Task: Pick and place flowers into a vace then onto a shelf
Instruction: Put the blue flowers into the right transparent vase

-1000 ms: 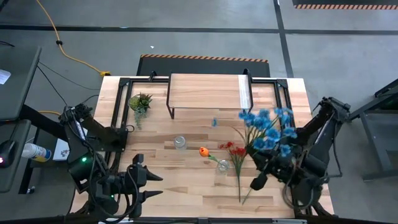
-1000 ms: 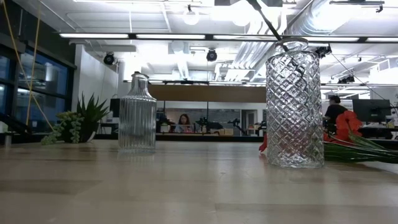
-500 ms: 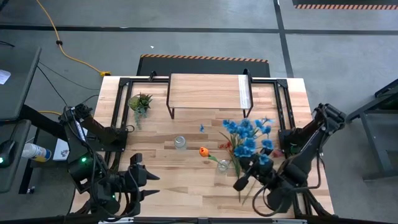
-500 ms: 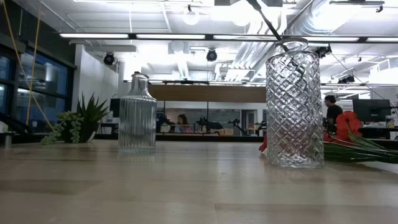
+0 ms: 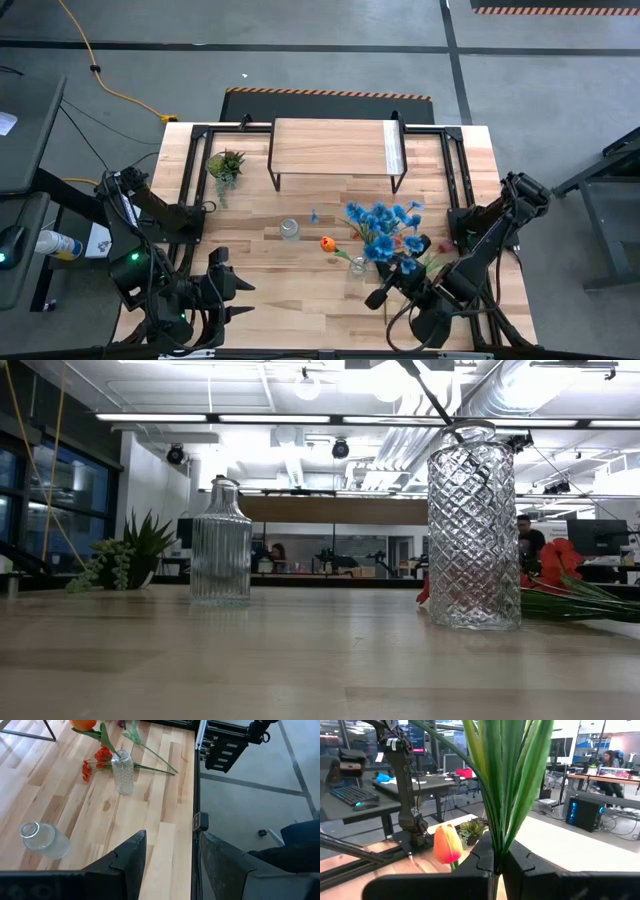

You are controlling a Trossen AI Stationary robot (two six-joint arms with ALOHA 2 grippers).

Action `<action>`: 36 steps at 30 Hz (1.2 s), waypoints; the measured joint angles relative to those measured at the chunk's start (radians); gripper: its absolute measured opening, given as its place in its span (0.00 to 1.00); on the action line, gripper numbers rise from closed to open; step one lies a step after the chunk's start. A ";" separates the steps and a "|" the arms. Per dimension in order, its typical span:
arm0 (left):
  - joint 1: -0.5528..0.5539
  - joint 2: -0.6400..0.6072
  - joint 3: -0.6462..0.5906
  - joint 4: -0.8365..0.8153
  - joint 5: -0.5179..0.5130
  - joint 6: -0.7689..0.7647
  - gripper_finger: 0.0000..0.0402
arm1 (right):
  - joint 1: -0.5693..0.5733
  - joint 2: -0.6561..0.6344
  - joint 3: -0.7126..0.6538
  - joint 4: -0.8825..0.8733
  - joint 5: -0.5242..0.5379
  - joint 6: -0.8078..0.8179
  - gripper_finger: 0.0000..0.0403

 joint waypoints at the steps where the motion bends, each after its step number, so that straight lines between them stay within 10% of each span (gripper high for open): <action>1: 0.000 0.000 0.000 0.001 0.000 0.000 0.55 | 0.003 0.001 0.000 -0.006 0.000 0.000 0.01; 15: 0.000 0.000 0.000 0.000 0.007 -0.018 0.55 | 0.023 0.001 -0.005 -0.082 0.001 0.037 0.01; 36: 0.001 0.000 0.000 0.001 0.007 -0.019 0.55 | 0.029 -0.053 -0.245 0.248 0.000 0.015 0.01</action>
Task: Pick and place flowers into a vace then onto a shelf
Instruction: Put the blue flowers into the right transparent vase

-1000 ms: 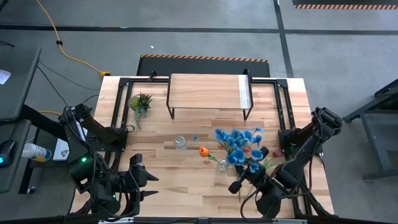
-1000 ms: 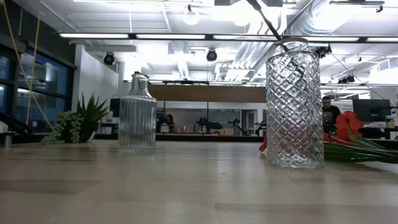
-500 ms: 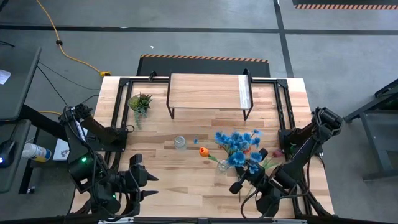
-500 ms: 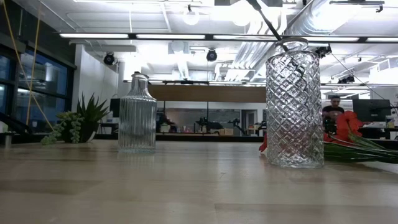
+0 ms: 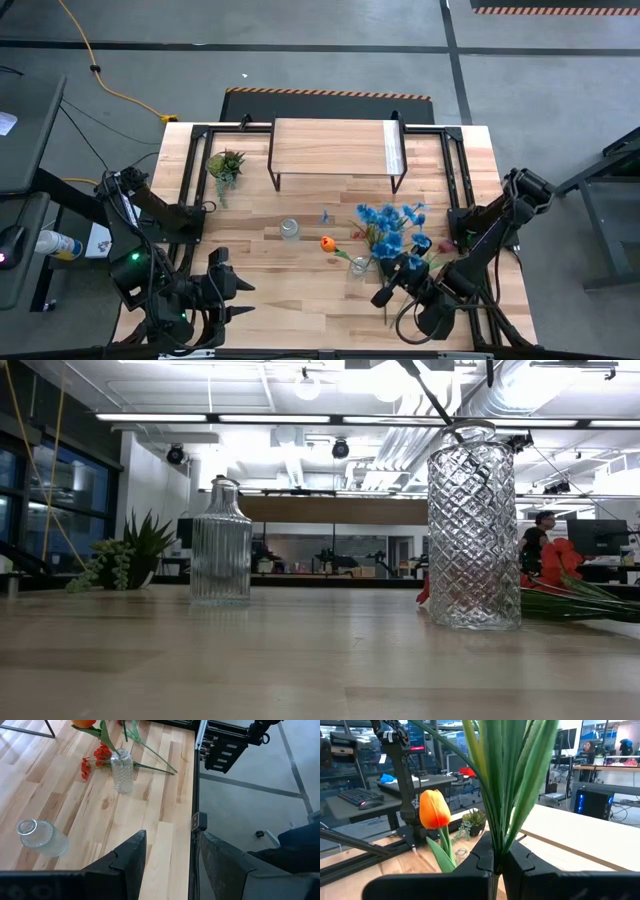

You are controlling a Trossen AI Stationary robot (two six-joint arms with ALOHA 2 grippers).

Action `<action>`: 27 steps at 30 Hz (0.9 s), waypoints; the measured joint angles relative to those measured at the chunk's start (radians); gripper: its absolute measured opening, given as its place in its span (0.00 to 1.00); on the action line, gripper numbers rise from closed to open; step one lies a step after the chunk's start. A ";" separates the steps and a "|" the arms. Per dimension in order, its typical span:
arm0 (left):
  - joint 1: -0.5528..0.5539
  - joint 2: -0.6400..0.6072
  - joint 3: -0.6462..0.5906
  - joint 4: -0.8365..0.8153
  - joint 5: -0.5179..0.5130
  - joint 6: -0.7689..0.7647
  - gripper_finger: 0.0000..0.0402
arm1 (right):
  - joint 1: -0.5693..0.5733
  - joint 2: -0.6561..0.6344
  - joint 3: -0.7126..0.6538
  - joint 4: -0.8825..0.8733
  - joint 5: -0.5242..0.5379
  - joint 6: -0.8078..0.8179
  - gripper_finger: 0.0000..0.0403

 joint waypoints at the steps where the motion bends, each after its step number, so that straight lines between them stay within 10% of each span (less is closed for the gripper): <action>1: 0.000 0.000 0.000 0.000 0.000 0.000 0.55 | 0.000 0.001 0.000 0.005 0.000 0.000 0.01; 27: 0.001 0.000 0.000 -0.007 -0.011 0.000 0.55 | -0.035 0.049 0.000 0.016 -0.037 0.007 0.01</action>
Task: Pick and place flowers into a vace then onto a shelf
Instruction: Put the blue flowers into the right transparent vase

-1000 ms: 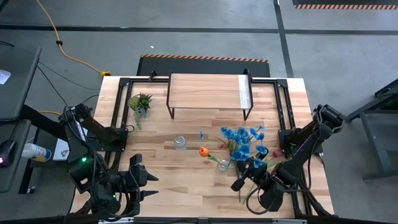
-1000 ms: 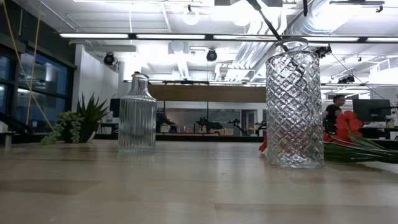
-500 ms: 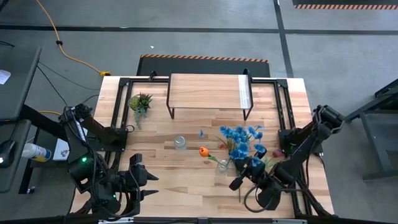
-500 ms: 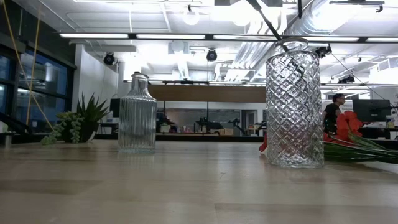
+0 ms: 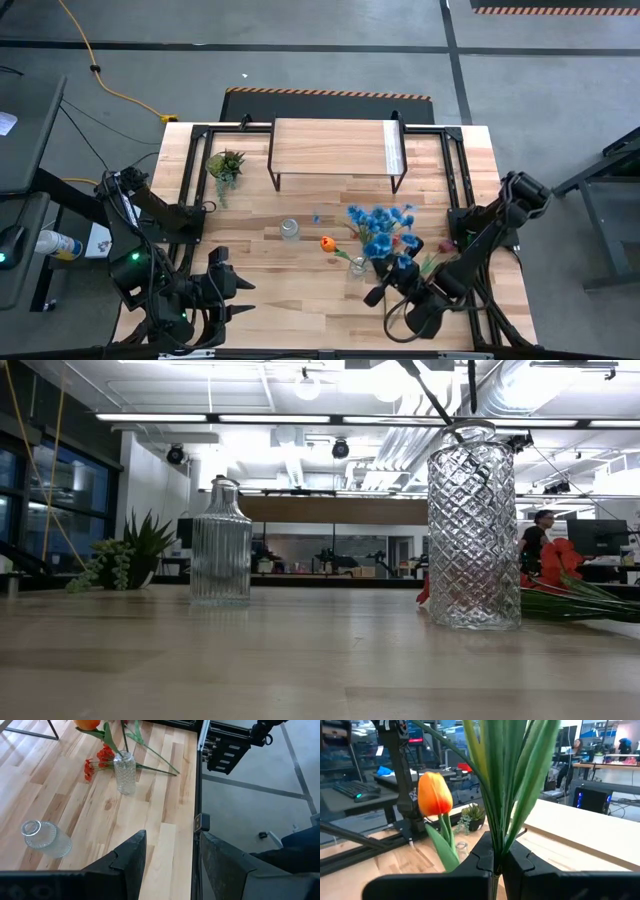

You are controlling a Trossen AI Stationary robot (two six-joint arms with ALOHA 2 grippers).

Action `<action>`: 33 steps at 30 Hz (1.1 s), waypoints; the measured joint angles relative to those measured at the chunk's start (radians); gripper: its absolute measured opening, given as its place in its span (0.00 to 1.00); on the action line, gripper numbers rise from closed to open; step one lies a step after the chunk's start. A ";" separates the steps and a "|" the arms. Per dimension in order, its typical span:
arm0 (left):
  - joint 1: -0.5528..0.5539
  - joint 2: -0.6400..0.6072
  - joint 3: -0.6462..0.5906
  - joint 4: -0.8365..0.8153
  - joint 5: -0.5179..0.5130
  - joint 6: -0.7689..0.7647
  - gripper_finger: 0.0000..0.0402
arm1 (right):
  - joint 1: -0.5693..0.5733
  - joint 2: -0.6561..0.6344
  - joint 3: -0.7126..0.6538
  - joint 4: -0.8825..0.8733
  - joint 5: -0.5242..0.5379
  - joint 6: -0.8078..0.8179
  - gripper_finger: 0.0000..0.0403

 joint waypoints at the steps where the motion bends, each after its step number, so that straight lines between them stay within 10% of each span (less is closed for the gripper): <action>1: 0.000 0.000 0.000 0.000 0.000 0.000 0.55 | 0.000 0.005 0.000 0.000 -0.002 0.002 0.01; 33: 0.000 0.000 0.000 0.000 0.000 0.000 0.55 | -0.005 0.049 0.000 -0.079 -0.089 0.076 0.05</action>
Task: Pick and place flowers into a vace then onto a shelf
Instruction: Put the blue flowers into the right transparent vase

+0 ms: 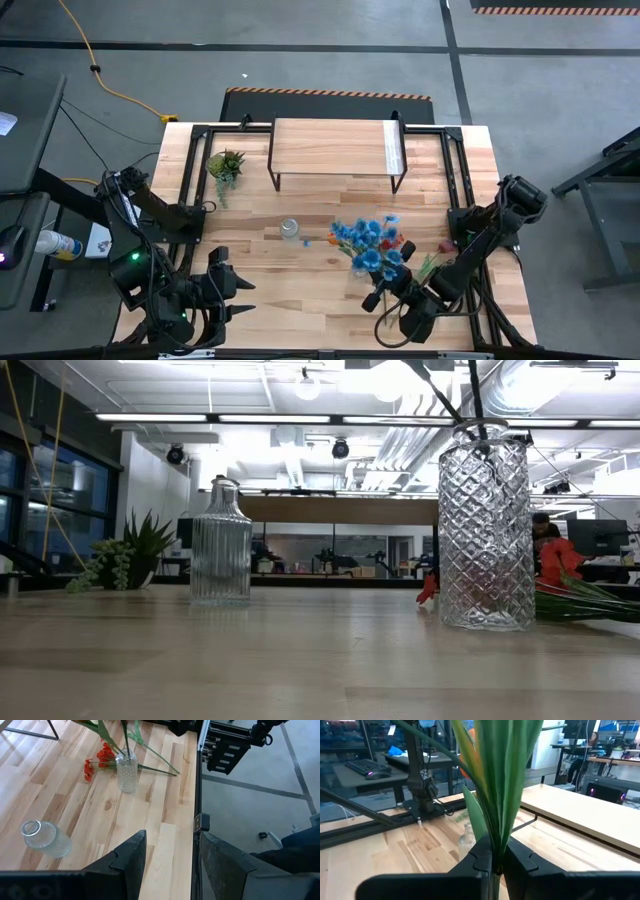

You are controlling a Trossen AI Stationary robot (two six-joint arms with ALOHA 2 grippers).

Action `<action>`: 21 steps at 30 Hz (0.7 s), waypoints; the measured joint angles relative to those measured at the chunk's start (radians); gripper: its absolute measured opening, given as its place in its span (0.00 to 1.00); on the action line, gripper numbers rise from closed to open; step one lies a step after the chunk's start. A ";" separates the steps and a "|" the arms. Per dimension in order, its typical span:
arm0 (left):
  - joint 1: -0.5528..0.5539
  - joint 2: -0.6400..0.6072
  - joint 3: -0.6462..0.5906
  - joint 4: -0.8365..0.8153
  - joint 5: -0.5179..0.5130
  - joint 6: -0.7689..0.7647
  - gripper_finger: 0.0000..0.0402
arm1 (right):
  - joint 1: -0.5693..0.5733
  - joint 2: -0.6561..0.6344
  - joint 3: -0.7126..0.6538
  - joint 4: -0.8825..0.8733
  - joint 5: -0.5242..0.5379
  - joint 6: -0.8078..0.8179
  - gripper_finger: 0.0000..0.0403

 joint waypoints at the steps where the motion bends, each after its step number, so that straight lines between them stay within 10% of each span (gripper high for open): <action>1: 0.000 0.000 0.000 0.000 0.000 0.000 0.55 | 0.000 0.000 0.000 0.000 0.000 0.004 0.05; 21: 0.000 0.000 0.000 -0.001 0.004 0.000 0.55 | 0.000 0.000 0.000 -0.015 -0.027 0.007 0.09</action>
